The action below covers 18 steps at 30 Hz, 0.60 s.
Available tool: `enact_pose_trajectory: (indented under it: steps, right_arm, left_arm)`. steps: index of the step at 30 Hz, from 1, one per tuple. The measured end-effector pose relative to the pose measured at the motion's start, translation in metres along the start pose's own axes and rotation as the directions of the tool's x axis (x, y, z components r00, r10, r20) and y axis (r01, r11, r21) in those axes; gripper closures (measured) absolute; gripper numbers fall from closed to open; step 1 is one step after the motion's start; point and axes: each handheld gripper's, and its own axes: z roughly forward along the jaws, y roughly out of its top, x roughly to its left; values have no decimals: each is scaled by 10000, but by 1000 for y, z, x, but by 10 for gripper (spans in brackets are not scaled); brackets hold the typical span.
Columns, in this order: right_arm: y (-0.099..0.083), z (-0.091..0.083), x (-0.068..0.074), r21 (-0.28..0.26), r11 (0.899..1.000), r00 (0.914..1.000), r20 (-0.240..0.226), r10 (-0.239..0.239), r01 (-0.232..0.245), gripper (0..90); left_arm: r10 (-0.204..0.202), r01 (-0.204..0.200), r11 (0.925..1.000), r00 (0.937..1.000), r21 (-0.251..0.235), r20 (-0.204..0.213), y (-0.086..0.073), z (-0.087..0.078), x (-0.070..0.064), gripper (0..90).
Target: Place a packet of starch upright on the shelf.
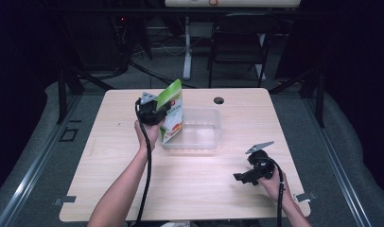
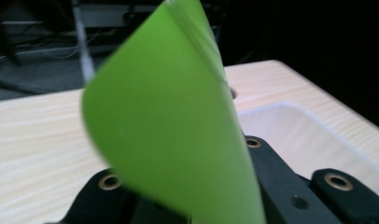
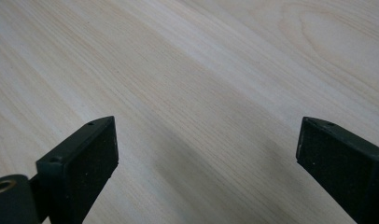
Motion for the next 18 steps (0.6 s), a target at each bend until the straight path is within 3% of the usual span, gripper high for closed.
enact_pose_trajectory:
  steps: [2, 6, 8, 9, 12, 14, 18]
  right_arm:
    - [0, 0, 0, -45, 10000, 10000, 40, 38, -38, 51]
    - [0, 1, 0, -39, 10000, 10000, 16, -21, 21, 51]
    - [0, 0, 1, -90, 9999, 10000, 74, 46, -45, 51]
    - [0, 0, 1, -109, 9999, 9999, 117, 44, -43, 51]
    - [0, 0, 1, -120, 9999, 9999, 132, 57, -55, 51]
    - [0, 0, 1, -61, 10000, 10000, 63, 12, -11, 51]
    - [0, 0, 1, -90, 10000, 10000, 81, -12, 13, 51]
  left_arm:
    - [-82, 82, 10000, 10000, 41, -13, -3, -1, 1, 881]
    - [318, -315, 9994, 9993, 167, -208, 1, -6, -3, 823]
    - [516, -506, 9979, 9984, 404, -239, 4, -9, -3, 717]
    - [591, -576, 9977, 9975, 361, -395, 5, -10, -4, 609]
    - [560, -545, 9974, 9980, 475, -295, 9, -18, -4, 421]
    - [555, -537, 9945, 9983, 896, -169, 11, -25, -5, 344]
    - [724, -728, 9899, 9973, 1217, 76, 8, -41, -7, 215]
